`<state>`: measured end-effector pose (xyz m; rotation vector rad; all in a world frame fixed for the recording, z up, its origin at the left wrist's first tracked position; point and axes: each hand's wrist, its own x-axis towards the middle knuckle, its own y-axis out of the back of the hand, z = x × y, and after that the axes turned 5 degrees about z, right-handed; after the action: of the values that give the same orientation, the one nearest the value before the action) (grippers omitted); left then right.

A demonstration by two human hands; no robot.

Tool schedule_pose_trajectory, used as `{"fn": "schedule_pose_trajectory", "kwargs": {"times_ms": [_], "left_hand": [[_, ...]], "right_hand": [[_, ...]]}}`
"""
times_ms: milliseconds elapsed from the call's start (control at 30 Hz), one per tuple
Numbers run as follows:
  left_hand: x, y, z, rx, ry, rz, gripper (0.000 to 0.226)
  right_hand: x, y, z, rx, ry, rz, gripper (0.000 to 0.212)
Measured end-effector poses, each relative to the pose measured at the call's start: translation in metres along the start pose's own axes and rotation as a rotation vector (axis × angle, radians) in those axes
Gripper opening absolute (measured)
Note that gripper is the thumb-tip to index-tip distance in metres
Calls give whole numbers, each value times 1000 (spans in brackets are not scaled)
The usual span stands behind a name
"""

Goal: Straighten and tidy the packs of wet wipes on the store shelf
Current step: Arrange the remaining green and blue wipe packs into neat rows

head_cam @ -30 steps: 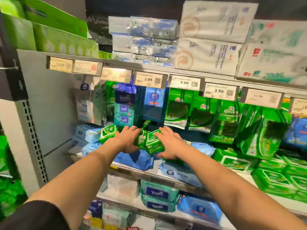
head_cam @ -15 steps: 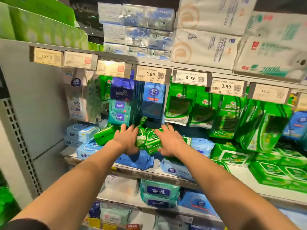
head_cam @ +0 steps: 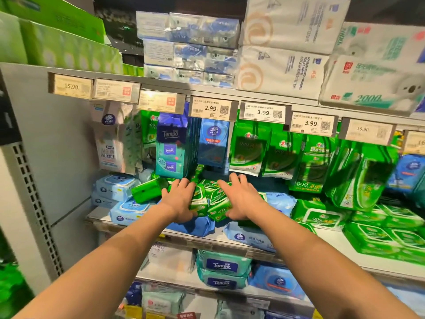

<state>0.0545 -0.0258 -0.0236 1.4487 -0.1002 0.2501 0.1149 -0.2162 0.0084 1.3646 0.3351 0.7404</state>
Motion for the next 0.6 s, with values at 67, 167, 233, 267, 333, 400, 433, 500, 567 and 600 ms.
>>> {"fn": "schedule_pose_trajectory", "kwargs": {"times_ms": [67, 167, 233, 267, 333, 400, 433, 500, 567, 600], "left_hand": [[0, 3, 2, -29, 4, -23, 81], [0, 7, 7, -29, -14, -37, 78], [1, 10, 12, -15, -39, -22, 80], [2, 12, 15, -14, -51, -10, 81], [4, 14, 20, -24, -70, 10, 83], [4, 17, 26, -28, -89, 20, 85], [3, 19, 30, -28, -93, 24, 85], [0, 21, 38, -17, -88, 37, 87], [-3, 23, 49, -1, -69, 51, 88], [-6, 25, 56, 4, -55, 56, 89]], "right_hand": [[-6, 2, 6, 36, 3, 43, 93], [-18, 4, 17, 102, 6, 107, 91], [-27, 4, 25, 141, 22, 139, 90], [-32, 4, 28, 148, 36, 154, 89], [-43, 1, 36, 155, 68, 189, 87], [-52, -3, 45, 203, 77, 217, 86], [-56, -5, 50, 242, 77, 229, 85], [-64, -10, 60, 330, 73, 246, 85], [-74, -15, 72, 408, 71, 274, 84], [-80, -18, 80, 442, 71, 291, 84]]}}
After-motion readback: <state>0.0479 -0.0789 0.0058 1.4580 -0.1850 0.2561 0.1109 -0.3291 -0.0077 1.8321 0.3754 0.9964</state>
